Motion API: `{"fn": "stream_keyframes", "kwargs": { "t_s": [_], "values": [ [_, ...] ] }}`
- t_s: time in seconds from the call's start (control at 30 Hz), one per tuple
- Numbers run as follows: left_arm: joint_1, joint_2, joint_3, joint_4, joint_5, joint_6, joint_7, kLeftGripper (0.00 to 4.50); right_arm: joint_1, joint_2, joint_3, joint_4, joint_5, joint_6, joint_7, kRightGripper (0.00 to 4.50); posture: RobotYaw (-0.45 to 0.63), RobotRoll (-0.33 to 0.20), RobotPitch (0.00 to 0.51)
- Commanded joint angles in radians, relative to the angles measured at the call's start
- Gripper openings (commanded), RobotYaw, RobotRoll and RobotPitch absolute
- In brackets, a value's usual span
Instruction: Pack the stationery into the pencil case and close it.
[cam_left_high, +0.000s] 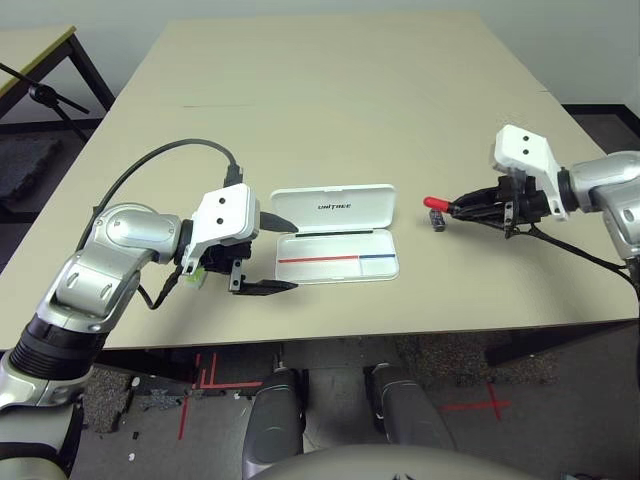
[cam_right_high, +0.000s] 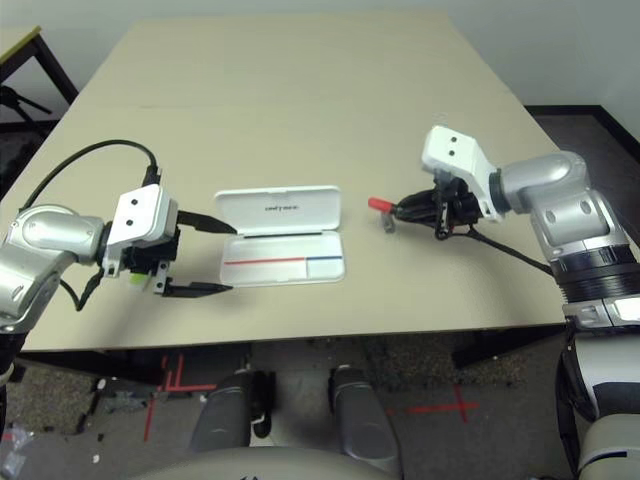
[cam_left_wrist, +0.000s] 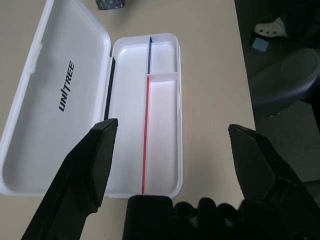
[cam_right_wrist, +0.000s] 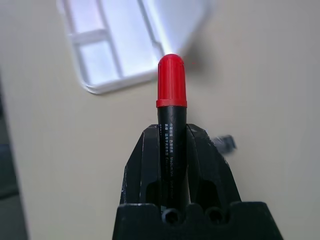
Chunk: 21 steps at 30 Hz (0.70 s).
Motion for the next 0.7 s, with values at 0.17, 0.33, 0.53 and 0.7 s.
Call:
{"fn": "stream_keyframes", "kwargs": {
  "t_s": [0.17,0.33,0.53,0.7],
  "values": [
    [0.024,0.017,-0.001,-0.007,0.016,-0.004,0.003,4.5,-0.015,0.024,0.073,-0.176,0.013,0.117,0.021,0.47,-0.02,0.0,0.108],
    [0.025,0.015,-0.004,-0.008,0.021,-0.004,0.006,4.5,-0.051,0.104,0.126,-0.22,-0.018,0.121,-0.04,0.47,-0.01,0.0,0.106],
    [0.024,0.015,-0.006,-0.017,0.022,0.005,0.01,4.5,-0.12,0.213,0.164,-0.223,-0.027,0.17,-0.105,0.47,-0.01,0.0,0.105],
    [0.011,0.009,-0.015,-0.049,0.021,0.039,0.029,4.5,-0.177,0.308,0.209,-0.192,-0.04,0.186,-0.145,0.47,0.01,0.0,0.102]
  ]
}}
